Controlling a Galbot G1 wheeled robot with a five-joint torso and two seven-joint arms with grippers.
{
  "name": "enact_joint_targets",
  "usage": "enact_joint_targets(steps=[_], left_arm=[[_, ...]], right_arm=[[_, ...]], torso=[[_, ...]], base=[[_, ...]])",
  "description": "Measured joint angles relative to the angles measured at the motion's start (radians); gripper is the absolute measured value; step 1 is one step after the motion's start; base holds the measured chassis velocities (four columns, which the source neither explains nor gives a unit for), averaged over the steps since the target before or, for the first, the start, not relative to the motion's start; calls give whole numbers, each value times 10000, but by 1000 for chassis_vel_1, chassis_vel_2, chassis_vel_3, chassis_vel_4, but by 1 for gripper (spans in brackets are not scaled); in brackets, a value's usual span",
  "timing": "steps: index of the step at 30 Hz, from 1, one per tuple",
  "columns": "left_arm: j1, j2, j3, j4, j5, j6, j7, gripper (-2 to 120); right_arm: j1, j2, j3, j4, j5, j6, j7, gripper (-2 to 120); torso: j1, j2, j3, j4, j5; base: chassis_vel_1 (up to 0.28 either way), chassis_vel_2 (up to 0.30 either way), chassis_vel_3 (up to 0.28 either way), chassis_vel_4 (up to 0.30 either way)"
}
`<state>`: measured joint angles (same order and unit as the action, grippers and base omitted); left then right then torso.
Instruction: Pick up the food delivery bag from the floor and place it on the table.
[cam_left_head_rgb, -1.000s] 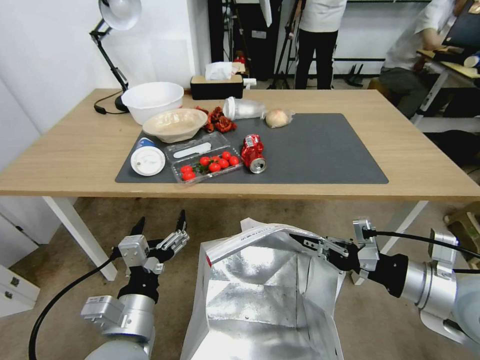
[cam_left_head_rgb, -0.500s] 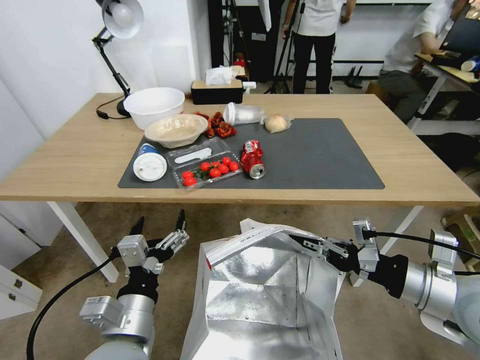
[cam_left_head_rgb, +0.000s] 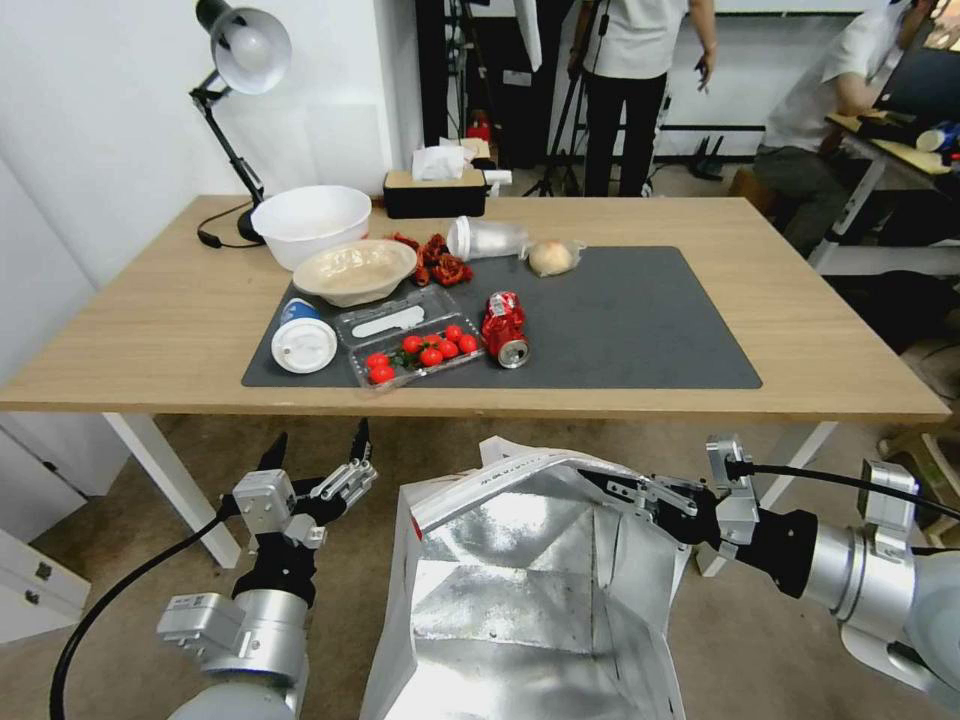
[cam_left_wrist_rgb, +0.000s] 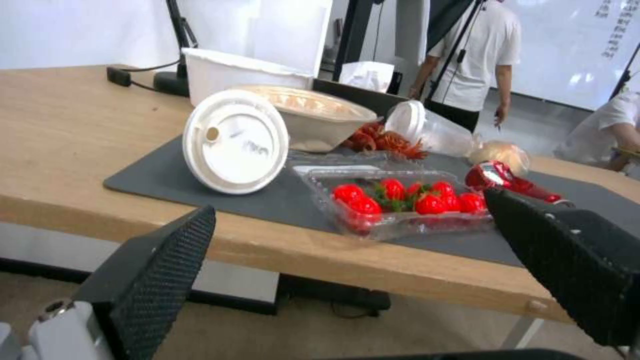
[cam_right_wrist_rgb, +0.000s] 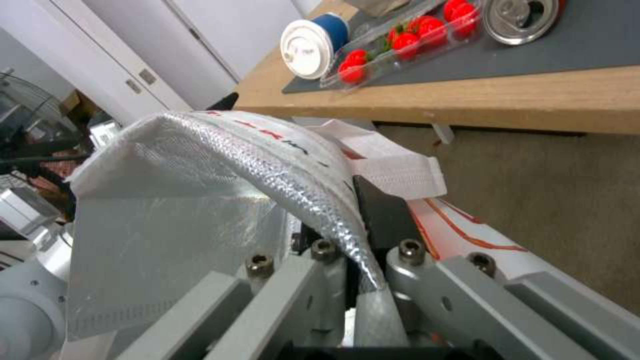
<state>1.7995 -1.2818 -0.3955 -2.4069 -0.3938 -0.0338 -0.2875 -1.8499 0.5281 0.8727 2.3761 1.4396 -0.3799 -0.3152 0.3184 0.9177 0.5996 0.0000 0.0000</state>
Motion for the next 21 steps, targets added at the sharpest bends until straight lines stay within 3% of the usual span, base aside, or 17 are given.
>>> enact_joint_targets(steps=[14,21], left_arm=[[-11,13,1,119,8,-305,-18,100],[-38,4,5,123,-35,-406,-39,100]], right_arm=[[18,0,-11,4,-29,0,-11,0],[23,-39,-24,3,-38,0,-15,0]], torso=[[255,589,333,0,-1],[268,619,354,0,0]], base=[[0,0,0,0],[0,0,0,0]])
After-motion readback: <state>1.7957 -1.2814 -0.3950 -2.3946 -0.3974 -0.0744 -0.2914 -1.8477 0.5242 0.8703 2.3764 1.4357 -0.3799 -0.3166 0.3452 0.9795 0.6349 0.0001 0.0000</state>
